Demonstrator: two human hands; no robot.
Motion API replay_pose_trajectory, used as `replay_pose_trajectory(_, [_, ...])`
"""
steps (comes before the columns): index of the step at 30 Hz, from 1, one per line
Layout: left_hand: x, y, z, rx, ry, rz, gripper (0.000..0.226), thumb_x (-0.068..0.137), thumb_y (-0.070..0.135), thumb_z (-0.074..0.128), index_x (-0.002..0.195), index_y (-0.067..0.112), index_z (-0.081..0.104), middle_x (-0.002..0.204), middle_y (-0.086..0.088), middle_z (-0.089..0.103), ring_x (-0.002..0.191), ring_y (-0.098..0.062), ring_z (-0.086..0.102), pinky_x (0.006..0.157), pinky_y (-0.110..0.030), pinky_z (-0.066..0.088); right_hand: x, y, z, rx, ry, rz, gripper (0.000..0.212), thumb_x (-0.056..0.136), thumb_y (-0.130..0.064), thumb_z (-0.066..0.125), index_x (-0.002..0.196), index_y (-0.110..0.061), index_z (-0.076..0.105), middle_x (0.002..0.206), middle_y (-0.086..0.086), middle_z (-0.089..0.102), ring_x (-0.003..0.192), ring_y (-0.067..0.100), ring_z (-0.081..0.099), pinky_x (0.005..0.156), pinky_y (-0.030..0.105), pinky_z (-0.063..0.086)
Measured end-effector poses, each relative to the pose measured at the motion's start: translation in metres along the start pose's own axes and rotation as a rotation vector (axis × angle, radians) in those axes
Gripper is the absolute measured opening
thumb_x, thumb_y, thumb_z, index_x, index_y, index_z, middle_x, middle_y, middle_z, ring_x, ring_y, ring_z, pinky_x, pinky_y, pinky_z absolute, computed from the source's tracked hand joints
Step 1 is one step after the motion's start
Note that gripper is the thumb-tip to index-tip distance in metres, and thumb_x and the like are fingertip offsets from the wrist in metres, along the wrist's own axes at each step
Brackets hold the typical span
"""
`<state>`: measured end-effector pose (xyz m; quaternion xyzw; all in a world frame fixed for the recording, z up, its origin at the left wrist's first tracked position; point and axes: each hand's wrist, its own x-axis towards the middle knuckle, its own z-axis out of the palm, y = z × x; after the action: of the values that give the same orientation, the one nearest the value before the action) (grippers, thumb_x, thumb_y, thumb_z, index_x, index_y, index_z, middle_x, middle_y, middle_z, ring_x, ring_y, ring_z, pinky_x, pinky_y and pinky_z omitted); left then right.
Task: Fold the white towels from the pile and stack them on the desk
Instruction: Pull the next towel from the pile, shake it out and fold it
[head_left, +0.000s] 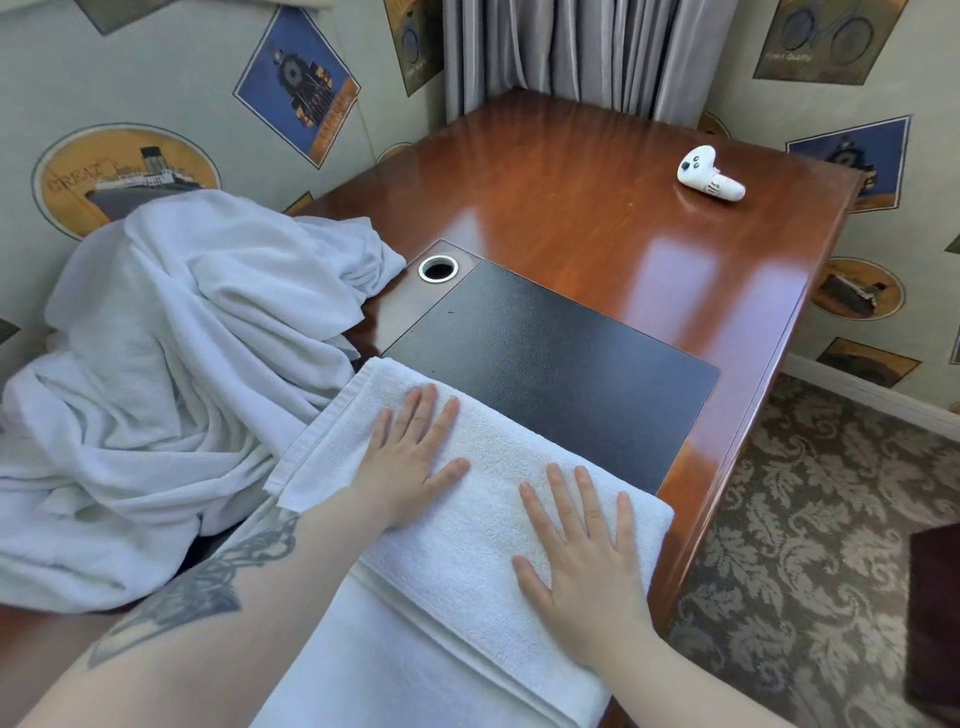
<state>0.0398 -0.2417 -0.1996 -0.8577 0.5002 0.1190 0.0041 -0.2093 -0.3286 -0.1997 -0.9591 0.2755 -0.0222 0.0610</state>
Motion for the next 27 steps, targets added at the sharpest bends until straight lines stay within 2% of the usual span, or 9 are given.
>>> replay_pose_trajectory(5, [0.009, -0.016, -0.016, 0.111, -0.08, 0.037, 0.073, 0.092, 0.07, 0.012, 0.141, 0.04, -0.033, 0.158, 0.008, -0.029, 0.144, -0.011, -0.028, 0.118, -0.044, -0.013, -0.016, -0.002, -0.005, 0.039, 0.045, 0.003, 0.066, 0.088, -0.053, 0.042, 0.148, -0.026, 0.042, 0.157, 0.006, 0.034, 0.145, 0.029, 0.031, 0.111, 0.057, 0.022])
replay_pose_trajectory(8, [0.026, -0.017, -0.041, 0.268, -0.077, 0.095, 0.068, 0.101, 0.054, 0.028, 0.154, 0.033, -0.008, 0.163, 0.007, -0.011, 0.149, -0.013, -0.014, 0.12, -0.045, -0.004, 0.007, 0.014, -0.026, 0.148, 0.112, 0.029, 0.055, 0.077, -0.035, 0.069, 0.13, -0.025, 0.06, 0.138, 0.001, 0.056, 0.124, 0.028, 0.055, 0.095, 0.045, 0.038])
replay_pose_trajectory(11, [0.041, 0.004, -0.063, 0.387, -0.155, 0.265, 0.069, 0.101, 0.019, 0.047, 0.155, 0.03, 0.006, 0.163, 0.009, 0.009, 0.15, -0.011, -0.003, 0.119, -0.044, -0.006, 0.044, 0.031, -0.052, 0.245, -0.134, 0.296, 0.055, 0.085, -0.042, 0.063, 0.135, -0.028, 0.047, 0.133, -0.006, 0.049, 0.127, 0.021, 0.041, 0.099, 0.037, 0.029])
replay_pose_trajectory(13, [0.049, 0.02, -0.071, 0.422, -0.218, 0.291, 0.071, 0.093, 0.006, 0.051, 0.153, 0.027, 0.019, 0.153, 0.006, 0.032, 0.147, -0.014, 0.017, 0.12, -0.045, -0.002, 0.062, 0.037, -0.059, 0.278, -0.366, 0.433, 0.061, 0.082, -0.055, 0.062, 0.133, -0.026, 0.045, 0.127, -0.004, 0.052, 0.123, 0.021, 0.044, 0.097, 0.036, 0.031])
replay_pose_trajectory(15, [0.056, 0.033, -0.075, 0.493, -0.228, 0.284, 0.059, 0.089, 0.007, 0.055, 0.142, 0.024, 0.036, 0.136, 0.0, 0.047, 0.133, -0.02, 0.039, 0.119, -0.043, 0.016, 0.072, 0.041, -0.064, 0.262, -0.53, 0.41, 0.058, 0.075, -0.058, 0.067, 0.117, -0.023, 0.048, 0.107, -0.006, 0.053, 0.106, 0.02, 0.049, 0.087, 0.035, 0.036])
replay_pose_trajectory(18, [0.06, 0.041, -0.078, 0.577, -0.281, 0.238, 0.045, 0.087, 0.014, 0.06, 0.131, 0.022, 0.05, 0.129, -0.005, 0.05, 0.125, -0.023, 0.045, 0.107, -0.036, 0.035, 0.074, 0.043, -0.07, 0.244, -0.68, 0.325, 0.049, 0.066, -0.047, 0.079, 0.097, -0.019, 0.052, 0.094, -0.006, 0.055, 0.092, 0.018, 0.055, 0.071, 0.03, 0.04])
replay_pose_trajectory(22, [0.057, 0.045, -0.081, 0.626, -0.244, 0.209, 0.045, 0.085, 0.014, 0.066, 0.127, 0.023, 0.055, 0.127, -0.003, 0.047, 0.122, -0.022, 0.045, 0.097, -0.033, 0.038, 0.065, 0.048, -0.072, 0.285, -0.565, 0.306, 0.04, 0.066, -0.038, 0.078, 0.09, -0.019, 0.053, 0.092, -0.005, 0.057, 0.087, 0.018, 0.057, 0.055, 0.028, 0.037])
replay_pose_trajectory(25, [0.058, 0.047, -0.096, 0.659, -0.092, 0.172, 0.043, 0.084, 0.014, 0.065, 0.124, 0.022, 0.054, 0.126, -0.003, 0.042, 0.119, -0.022, 0.043, 0.089, -0.031, 0.036, 0.068, 0.055, -0.083, 0.26, -0.344, 0.313, 0.03, 0.072, -0.034, 0.069, 0.09, -0.019, 0.05, 0.09, -0.002, 0.06, 0.085, 0.025, 0.059, 0.054, 0.028, 0.034])
replay_pose_trajectory(27, [0.065, 0.05, -0.111, 0.662, 0.038, 0.169, 0.04, 0.085, 0.013, 0.061, 0.124, 0.021, 0.053, 0.126, -0.002, 0.043, 0.118, -0.021, 0.044, 0.096, -0.033, 0.034, 0.075, 0.061, -0.096, 0.222, -0.181, 0.326, 0.027, 0.074, -0.031, 0.065, 0.093, -0.018, 0.049, 0.087, 0.001, 0.061, 0.08, 0.029, 0.058, 0.057, 0.029, 0.036])
